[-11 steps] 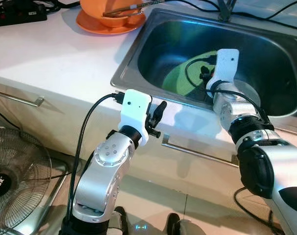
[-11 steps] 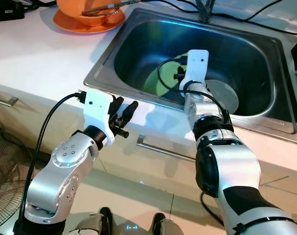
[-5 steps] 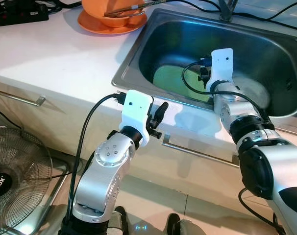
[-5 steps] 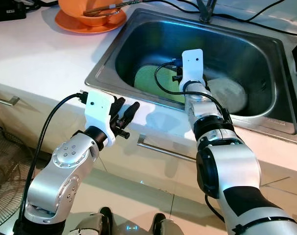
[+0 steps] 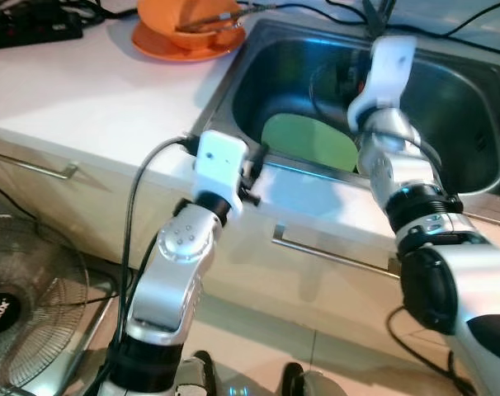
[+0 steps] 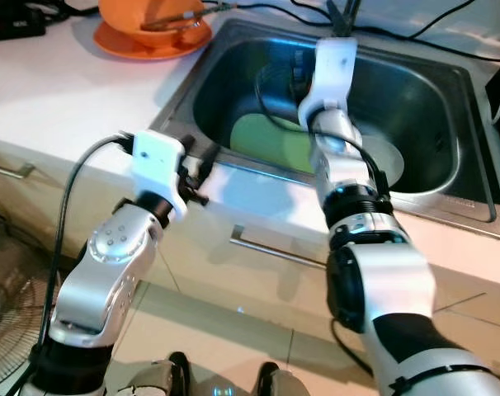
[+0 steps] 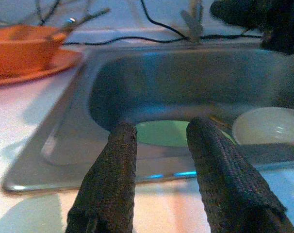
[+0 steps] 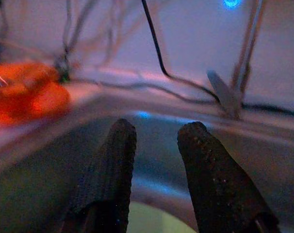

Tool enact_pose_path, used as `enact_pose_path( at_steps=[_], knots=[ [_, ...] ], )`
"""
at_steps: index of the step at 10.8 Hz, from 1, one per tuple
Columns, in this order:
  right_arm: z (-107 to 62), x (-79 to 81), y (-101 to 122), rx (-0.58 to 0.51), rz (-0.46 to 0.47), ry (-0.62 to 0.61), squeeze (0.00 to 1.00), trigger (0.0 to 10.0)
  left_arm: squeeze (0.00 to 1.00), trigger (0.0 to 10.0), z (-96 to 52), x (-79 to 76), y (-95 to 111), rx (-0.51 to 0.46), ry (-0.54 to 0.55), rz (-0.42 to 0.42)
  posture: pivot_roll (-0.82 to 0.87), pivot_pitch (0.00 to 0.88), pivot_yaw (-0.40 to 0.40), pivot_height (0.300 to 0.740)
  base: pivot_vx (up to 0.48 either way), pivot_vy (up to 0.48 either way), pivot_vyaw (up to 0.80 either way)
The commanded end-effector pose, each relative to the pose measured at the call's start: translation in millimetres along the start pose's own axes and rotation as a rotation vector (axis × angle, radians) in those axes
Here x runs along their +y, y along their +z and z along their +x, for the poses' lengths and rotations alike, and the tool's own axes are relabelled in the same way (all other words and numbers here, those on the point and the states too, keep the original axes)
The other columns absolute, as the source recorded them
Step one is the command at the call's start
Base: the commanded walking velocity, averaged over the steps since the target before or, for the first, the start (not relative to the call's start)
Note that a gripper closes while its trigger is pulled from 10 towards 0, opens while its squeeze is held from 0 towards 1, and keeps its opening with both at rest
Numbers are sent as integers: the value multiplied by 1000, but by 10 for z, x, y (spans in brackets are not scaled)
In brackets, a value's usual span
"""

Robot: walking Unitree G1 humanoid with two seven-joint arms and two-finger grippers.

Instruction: Kitchen organization

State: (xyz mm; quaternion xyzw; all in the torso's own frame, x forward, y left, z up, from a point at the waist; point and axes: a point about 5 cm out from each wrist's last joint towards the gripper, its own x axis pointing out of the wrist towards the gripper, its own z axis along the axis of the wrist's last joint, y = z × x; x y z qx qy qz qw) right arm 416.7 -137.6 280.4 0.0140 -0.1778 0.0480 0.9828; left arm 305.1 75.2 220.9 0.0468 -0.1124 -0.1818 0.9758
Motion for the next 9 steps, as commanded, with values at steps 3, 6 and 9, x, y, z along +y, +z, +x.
enact_pose_path(
  at_steps=[3, 6, 9],
  knots=[
    [-338, 40, -316, -25, 19, 19, 0, 10000, 0, 10000, 86, 163, -142, -26, 70, 59, 84, 44, -16, 740, 0, 0, 0],
    [-651, -9, -558, 13, 38, -54, 0, 10000, 0, 10000, 81, 303, -202, -61, 131, 101, 85, 38, -6, 740, 0, 0, 0],
    [-793, 79, -607, 18, 76, -80, 0, 10000, 0, 10000, 37, 367, -286, -84, 154, 182, 81, 39, 9, 740, 0, 0, 0]
  ],
)
